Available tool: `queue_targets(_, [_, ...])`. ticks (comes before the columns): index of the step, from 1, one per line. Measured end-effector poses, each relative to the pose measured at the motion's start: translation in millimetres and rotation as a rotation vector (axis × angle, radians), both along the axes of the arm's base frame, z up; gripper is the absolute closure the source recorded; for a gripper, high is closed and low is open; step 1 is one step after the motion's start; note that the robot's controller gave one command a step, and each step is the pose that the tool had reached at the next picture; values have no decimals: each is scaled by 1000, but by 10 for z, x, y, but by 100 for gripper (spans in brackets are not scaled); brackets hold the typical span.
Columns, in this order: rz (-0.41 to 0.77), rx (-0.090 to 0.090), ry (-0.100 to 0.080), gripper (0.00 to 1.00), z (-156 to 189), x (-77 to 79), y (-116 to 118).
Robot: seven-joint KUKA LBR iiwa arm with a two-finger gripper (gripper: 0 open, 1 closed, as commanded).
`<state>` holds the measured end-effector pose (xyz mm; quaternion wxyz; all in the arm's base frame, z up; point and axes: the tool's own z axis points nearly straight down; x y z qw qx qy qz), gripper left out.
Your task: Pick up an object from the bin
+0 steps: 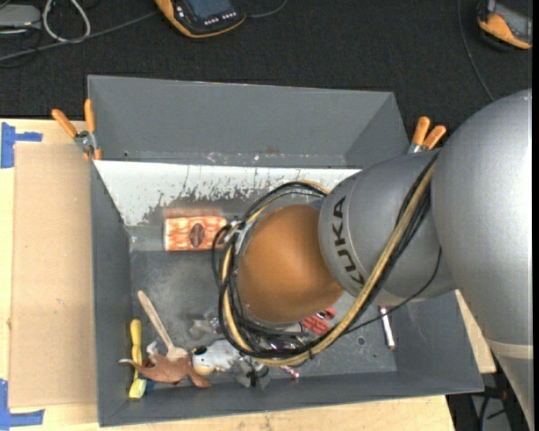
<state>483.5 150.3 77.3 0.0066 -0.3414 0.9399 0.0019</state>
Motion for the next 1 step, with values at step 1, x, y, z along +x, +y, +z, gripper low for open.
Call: queue_targets(1, [-493,-10,20,100,-74,-22,264])
